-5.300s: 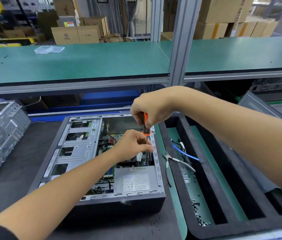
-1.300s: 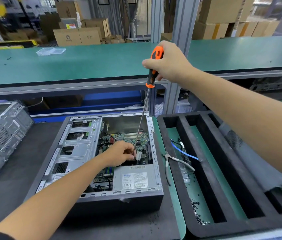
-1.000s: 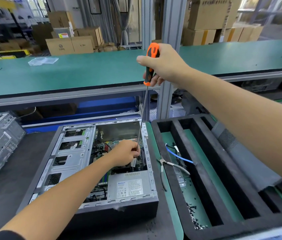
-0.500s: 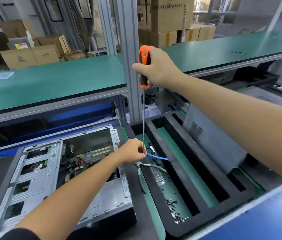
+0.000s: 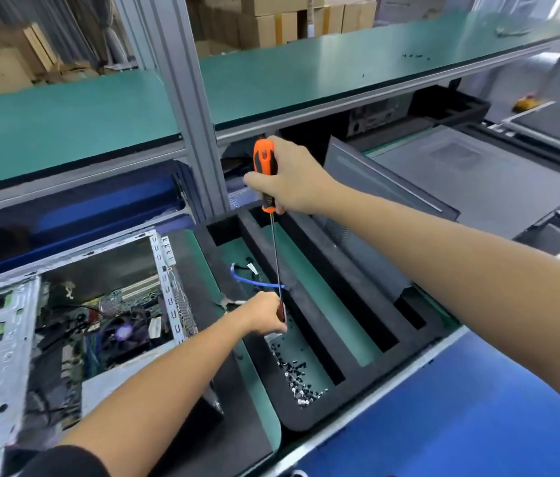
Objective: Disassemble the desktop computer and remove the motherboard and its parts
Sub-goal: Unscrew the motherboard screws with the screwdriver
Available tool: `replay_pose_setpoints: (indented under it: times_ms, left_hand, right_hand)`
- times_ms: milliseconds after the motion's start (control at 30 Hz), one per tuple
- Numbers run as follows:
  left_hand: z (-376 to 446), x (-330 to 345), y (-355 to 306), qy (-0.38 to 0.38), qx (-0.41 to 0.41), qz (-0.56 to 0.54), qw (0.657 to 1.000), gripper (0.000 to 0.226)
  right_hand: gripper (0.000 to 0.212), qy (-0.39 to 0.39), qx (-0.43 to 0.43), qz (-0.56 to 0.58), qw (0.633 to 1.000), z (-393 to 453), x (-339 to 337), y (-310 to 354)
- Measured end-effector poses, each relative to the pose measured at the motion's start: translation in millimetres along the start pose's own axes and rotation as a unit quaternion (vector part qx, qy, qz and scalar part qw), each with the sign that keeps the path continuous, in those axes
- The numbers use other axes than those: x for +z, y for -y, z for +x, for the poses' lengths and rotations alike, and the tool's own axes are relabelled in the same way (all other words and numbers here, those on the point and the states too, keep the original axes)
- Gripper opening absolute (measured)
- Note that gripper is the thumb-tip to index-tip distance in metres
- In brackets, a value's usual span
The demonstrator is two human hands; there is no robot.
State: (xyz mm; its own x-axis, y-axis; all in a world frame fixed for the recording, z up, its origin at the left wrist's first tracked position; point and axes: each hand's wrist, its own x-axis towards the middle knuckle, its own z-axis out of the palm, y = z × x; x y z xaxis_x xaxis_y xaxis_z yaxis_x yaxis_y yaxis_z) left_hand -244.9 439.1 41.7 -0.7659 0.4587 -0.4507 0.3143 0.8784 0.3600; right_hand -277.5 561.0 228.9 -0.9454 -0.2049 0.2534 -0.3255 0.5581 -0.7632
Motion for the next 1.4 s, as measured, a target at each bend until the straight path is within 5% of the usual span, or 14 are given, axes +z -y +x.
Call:
replay_pose_setpoints:
  times_ms: [233, 433, 533, 867, 1067, 1400]
  left_hand:
    - [-8.3, -12.2, -3.1, -0.018, 0.033, -0.063, 0.997, 0.018]
    - [-40.9, -36.8, 6.8, -0.102, 0.010, -0.093, 0.990, 0.016]
    - [-66.0, -49.4, 14.6, -0.142, -0.012, -0.116, 0.983, 0.016]
    - [-132.5, -57.1, 48.8, -0.199, -0.034, -0.241, 0.949, 0.040]
    - [-151.3, -79.1, 71.8, -0.288, -0.048, -0.332, 0.897, 0.031]
    - [-173.7, -91.6, 101.6, -0.298, -0.009, -0.363, 0.883, 0.029]
  right_hand:
    - [0.028, 0.003, -0.016, 0.007, 1.000, 0.0, -3.9, 13.1]
    - [0.039, -0.025, -0.071, -0.016, 0.997, 20.7, 2.1, 48.5]
    - [0.027, 0.000, -0.075, -0.019, 0.997, 31.0, 21.8, 62.8]
    - [0.023, 0.103, -0.044, -0.023, 0.993, 43.6, 117.4, 91.0]
    - [0.021, 0.137, 0.014, -0.040, 0.990, 39.6, 143.3, 90.4]
    - [0.009, 0.139, 0.062, -0.053, 0.987, 37.4, 172.2, 99.4]
